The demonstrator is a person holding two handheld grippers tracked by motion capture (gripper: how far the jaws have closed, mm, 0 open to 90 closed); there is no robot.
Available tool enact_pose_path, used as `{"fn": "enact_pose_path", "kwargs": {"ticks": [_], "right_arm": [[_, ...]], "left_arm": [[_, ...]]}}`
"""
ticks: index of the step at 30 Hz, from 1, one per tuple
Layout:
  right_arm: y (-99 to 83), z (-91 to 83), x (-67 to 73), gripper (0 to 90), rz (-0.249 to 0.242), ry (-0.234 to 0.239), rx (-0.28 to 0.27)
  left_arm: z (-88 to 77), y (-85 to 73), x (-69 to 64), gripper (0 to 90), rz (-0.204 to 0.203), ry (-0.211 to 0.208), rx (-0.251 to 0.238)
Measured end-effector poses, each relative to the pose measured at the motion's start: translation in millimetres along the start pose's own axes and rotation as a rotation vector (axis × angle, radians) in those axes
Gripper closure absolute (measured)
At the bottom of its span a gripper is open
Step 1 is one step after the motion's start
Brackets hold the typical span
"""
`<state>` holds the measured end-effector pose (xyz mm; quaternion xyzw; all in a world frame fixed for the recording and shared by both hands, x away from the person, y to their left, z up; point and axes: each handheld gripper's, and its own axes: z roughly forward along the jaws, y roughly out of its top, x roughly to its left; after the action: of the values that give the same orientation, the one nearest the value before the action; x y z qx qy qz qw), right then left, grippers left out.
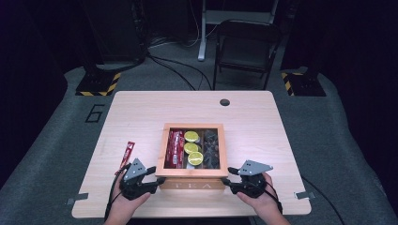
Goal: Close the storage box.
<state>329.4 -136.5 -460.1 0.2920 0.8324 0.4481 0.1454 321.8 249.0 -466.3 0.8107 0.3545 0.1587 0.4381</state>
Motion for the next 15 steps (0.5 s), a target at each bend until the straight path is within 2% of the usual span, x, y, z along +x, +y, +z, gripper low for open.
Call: {"fn": "enact_pose_path", "kwargs": {"ticks": [2,8,13,14,15], "right_arm": [[-0.4,0.6,0.0,51.8,0.014,0.004,0.01],[-1.7,3.1,-0.2,51.9,0.006,0.014,0.03],[-3.8,4.9,0.7,51.7,0.018,0.017,0.05],[-4.3,5.4,0.4,50.8,0.005,0.019,0.063],[-4.7,6.3,1.0,47.8,0.014,0.021,0.067]], "left_arm": [[0.4,-0.7,-0.2,45.9,-0.007,-0.009,0.007],[1.9,-1.7,-2.0,45.8,0.002,-0.012,0.019],[4.4,-3.5,-3.2,40.9,-0.011,-0.014,0.039],[5.1,-3.6,-2.7,39.1,-0.005,-0.014,0.051],[7.5,-4.5,-3.1,37.9,-0.007,-0.012,0.063]]}}
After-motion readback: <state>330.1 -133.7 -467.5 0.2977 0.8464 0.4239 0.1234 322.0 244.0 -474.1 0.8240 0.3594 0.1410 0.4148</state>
